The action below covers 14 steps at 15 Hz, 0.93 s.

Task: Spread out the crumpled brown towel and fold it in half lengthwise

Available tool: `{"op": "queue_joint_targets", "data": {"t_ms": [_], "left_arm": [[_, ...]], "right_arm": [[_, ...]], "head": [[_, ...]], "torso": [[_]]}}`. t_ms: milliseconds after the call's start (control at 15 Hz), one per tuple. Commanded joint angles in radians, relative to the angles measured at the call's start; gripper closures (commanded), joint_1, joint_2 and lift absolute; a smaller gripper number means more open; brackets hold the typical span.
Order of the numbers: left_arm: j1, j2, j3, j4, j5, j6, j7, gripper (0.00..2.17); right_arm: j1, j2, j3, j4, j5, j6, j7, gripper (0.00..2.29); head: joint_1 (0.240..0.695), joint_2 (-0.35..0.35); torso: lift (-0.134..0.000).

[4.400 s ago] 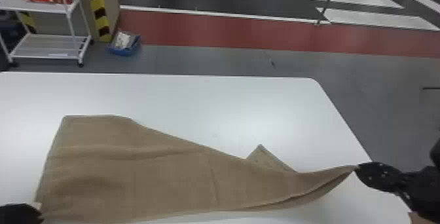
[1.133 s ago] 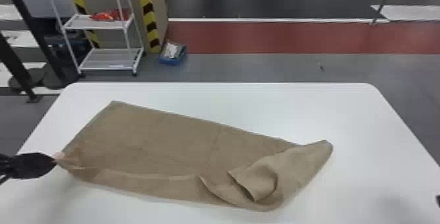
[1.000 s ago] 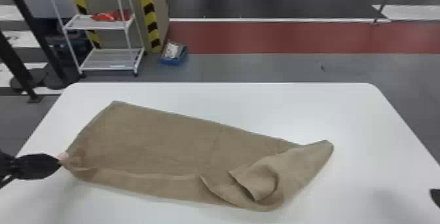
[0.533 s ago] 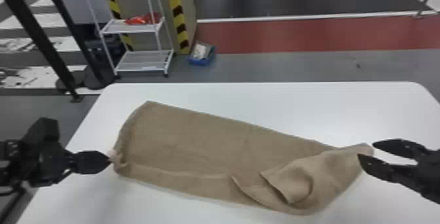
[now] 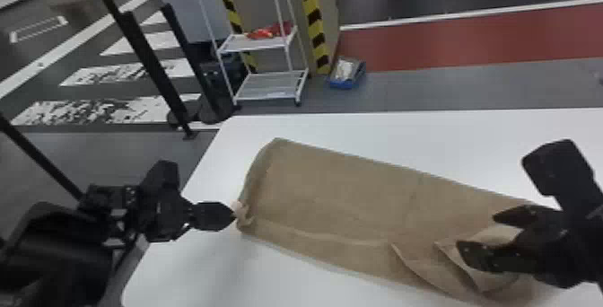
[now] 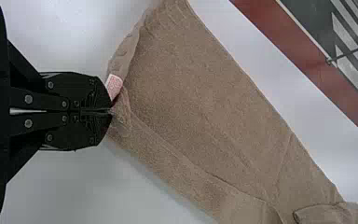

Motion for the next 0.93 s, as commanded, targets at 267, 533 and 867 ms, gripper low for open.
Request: {"op": "queue_joint_targets", "data": {"t_ms": [267, 533, 867], "left_arm": [[0.0, 0.0, 0.0, -0.004, 0.0, 0.0, -0.008, 2.0], [0.005, 0.0, 0.006, -0.004, 0.0, 0.0, -0.009, 2.0], [0.003, -0.001, 0.006, -0.005, 0.0, 0.0, -0.008, 2.0]], "right_arm": [[-0.058, 0.017, 0.096, 0.126, 0.096, 0.074, -0.008, 0.36], [-0.063, 0.014, 0.099, 0.123, 0.108, 0.101, -0.008, 0.68], [-0.061, 0.01, 0.1, 0.098, 0.105, 0.126, -0.002, 0.49]], "head": [[0.695, 0.35], [0.695, 0.35], [0.695, 0.35]], "torso": [[-0.125], [-0.125], [-0.125]]}}
